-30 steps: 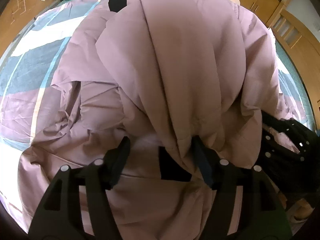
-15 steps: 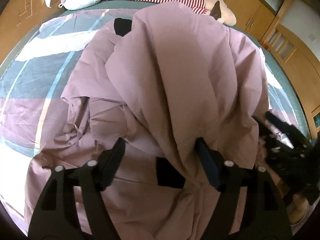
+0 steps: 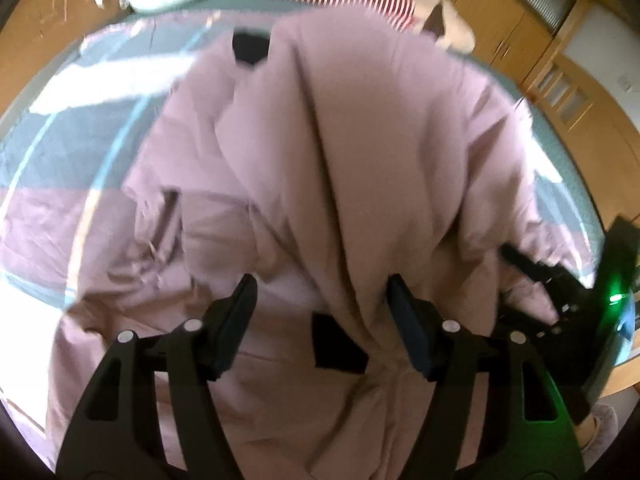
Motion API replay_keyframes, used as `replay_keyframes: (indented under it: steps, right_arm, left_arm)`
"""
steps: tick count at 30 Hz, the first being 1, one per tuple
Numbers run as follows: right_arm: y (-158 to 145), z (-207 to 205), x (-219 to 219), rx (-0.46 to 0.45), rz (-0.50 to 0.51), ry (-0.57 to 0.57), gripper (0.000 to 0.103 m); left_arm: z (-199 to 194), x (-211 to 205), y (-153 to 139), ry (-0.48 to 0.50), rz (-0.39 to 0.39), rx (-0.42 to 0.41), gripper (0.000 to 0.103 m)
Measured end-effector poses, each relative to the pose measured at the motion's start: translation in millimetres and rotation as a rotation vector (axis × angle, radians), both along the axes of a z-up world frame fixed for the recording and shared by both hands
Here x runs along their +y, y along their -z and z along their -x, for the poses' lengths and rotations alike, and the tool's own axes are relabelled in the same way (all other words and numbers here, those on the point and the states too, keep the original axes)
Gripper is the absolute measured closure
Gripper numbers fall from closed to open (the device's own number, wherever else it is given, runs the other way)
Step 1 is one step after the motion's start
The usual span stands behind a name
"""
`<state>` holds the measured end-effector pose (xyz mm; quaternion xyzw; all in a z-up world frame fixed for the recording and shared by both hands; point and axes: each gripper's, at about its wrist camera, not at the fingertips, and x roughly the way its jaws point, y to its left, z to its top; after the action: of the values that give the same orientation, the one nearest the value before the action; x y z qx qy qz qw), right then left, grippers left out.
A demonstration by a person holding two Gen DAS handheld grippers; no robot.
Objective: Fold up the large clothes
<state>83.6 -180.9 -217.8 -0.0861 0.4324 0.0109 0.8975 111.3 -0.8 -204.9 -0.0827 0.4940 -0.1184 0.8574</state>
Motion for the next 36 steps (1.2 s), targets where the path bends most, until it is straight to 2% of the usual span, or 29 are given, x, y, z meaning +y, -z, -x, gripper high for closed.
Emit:
replay_keyframes:
  steps: [1, 3, 9, 13, 15, 18, 21, 23, 26, 28, 29, 32, 34, 36]
  right_arm:
    - [0.3, 0.2, -0.5, 0.0, -0.002, 0.0, 0.043]
    - [0.4, -0.9, -1.3, 0.0, -0.005, 0.0, 0.043]
    - [-3.4, -2.9, -5.8, 0.009, -0.026, -0.008, 0.041]
    - [-26.0, 7.3, -24.3, -0.102, -0.186, 0.042, 0.041]
    - [-34.9, 9.2, -30.5, -0.144, -0.238, 0.047, 0.041]
    - [-32.4, 4.6, -28.2, -0.124, -0.255, 0.02, 0.041]
    - [-16.5, -4.8, -18.7, -0.05, -0.192, 0.014, 0.041]
    - [-3.8, -11.4, -13.5, -0.001, -0.141, 0.016, 0.041]
    - [-7.1, -7.4, -11.8, -0.018, -0.133, 0.002, 0.041]
    - [-20.1, 0.3, -16.0, -0.078, -0.163, 0.004, 0.041]
    - [-30.2, 7.4, -18.6, -0.135, -0.189, 0.002, 0.042]
    - [-48.4, 20.0, -18.9, -0.22, -0.222, -0.032, 0.041]
    - [-51.1, 22.8, -13.5, -0.227, -0.23, -0.064, 0.041]
    - [-43.9, 20.2, -1.7, -0.189, -0.176, -0.089, 0.041]
  left_arm:
    - [1.7, 0.1, -7.4, -0.008, -0.003, -0.044, 0.034]
    - [1.6, -0.6, -10.6, -0.016, -0.023, -0.078, 0.032]
    - [-9.8, -1.0, 10.8, -0.033, -0.047, 0.025, 0.03]
    - [-15.4, -9.7, 18.0, -0.027, -0.101, 0.048, 0.025]
    - [-17.0, -10.8, 21.8, -0.028, -0.105, 0.067, 0.023]
    - [-18.7, -1.3, 24.9, -0.043, -0.064, 0.098, 0.022]
    - [-19.6, 1.3, 26.7, -0.048, -0.049, 0.108, 0.022]
    - [-19.4, -1.1, 26.5, -0.044, -0.069, 0.101, 0.022]
    - [-15.1, 0.9, 23.0, -0.052, -0.054, 0.086, 0.023]
    - [-11.1, 2.9, 14.6, -0.056, -0.007, 0.056, 0.025]
    - [-8.3, 4.6, 10.8, -0.056, 0.001, 0.036, 0.026]
    - [-2.6, 5.9, -2.2, -0.069, 0.001, -0.054, 0.028]
    - [-1.3, 6.6, -4.5, -0.075, 0.009, -0.074, 0.029]
    - [-2.7, 7.9, -3.5, -0.081, 0.022, -0.07, 0.029]
